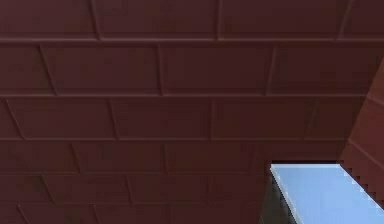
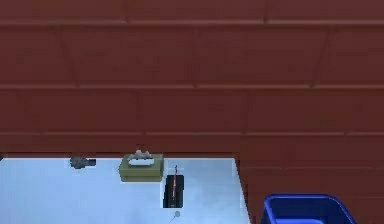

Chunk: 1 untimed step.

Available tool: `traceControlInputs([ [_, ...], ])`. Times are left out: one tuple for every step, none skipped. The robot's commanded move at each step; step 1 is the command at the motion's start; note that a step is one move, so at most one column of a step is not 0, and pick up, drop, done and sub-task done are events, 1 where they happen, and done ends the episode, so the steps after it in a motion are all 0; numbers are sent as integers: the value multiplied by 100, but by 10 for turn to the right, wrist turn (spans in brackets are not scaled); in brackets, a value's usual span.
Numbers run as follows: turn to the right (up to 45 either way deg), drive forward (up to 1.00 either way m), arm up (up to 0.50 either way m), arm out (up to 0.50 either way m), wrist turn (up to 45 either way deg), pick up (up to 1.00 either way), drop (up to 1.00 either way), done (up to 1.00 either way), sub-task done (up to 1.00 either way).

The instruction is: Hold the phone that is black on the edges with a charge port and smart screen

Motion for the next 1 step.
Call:
traceControlInputs([
  [0, 0, 50, 0, 0, 0, 0, 0, 0],
])
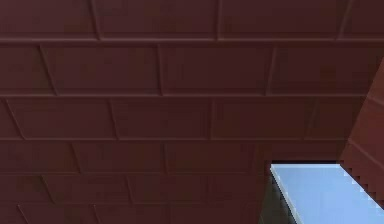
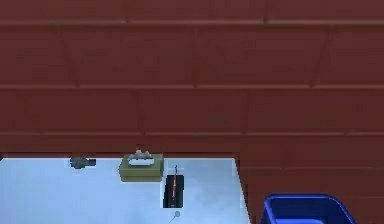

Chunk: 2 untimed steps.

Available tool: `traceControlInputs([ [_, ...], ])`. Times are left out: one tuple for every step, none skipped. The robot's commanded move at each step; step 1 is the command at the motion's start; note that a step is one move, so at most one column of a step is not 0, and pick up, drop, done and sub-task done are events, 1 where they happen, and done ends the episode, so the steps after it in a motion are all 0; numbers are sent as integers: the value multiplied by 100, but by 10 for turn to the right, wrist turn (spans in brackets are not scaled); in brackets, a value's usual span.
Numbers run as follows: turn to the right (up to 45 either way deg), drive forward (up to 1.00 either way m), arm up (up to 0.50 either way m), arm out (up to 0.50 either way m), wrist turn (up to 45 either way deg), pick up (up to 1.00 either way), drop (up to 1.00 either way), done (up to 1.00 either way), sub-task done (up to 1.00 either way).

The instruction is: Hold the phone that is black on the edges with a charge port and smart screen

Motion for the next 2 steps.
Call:
traceControlInputs([
  [0, 0, 28, 0, 0, 0, 0, 0, 0],
  [0, 0, 0, 20, 0, 0, 0, 0, 0],
])
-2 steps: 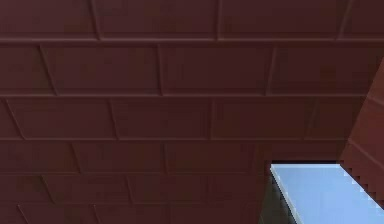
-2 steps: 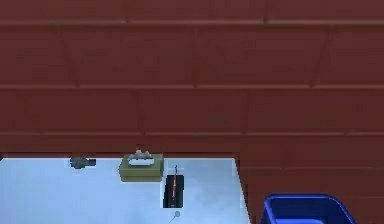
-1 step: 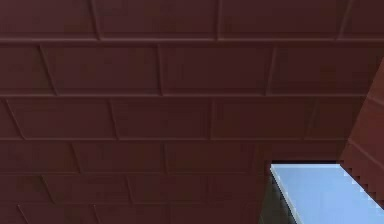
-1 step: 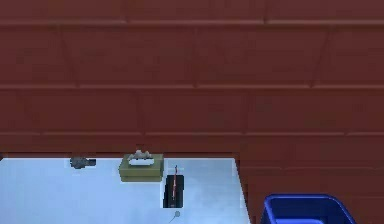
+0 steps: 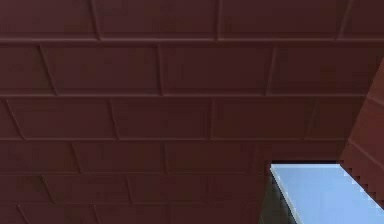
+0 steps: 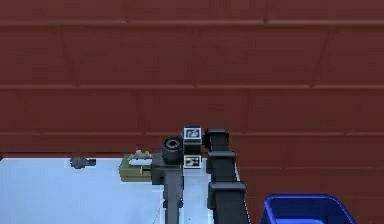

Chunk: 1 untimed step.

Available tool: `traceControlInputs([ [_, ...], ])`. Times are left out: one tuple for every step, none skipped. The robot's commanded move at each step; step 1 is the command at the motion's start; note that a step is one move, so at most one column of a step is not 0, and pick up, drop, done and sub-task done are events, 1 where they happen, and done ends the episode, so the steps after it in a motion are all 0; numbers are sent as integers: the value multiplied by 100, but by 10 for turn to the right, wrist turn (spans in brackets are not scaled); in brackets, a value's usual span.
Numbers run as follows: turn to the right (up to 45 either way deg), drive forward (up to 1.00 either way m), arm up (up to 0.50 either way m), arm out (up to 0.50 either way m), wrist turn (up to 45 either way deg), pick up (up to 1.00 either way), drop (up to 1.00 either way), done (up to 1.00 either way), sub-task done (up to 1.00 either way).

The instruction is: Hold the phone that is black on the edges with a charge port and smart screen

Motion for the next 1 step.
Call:
traceControlInputs([
  [0, 0, 0, 0, 450, 0, 0, 0, 0],
])
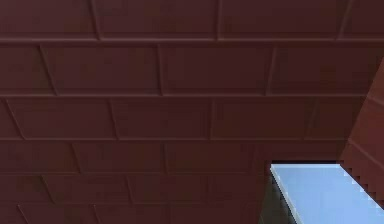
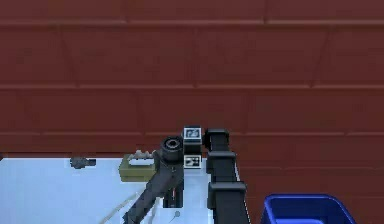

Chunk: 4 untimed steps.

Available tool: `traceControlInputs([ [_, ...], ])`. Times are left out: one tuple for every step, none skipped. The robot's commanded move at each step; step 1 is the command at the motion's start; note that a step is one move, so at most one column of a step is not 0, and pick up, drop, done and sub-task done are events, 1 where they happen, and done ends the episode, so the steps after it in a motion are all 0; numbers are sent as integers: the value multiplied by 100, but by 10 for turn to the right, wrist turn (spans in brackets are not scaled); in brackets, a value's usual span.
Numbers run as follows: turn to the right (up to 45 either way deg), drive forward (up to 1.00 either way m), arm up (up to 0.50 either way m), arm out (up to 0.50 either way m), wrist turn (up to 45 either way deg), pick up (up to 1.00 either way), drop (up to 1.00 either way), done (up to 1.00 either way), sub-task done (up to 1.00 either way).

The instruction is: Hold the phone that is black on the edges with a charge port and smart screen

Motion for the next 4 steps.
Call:
traceControlInputs([
  [0, 0, 0, 0, 450, 0, 0, 0, 0],
  [0, 0, 0, 0, 450, 0, 0, 0, 0],
  [0, 0, 0, 0, 360, 0, 0, 0, 0],
  [0, 0, -30, 0, 0, 0, 0, 0, 0],
])
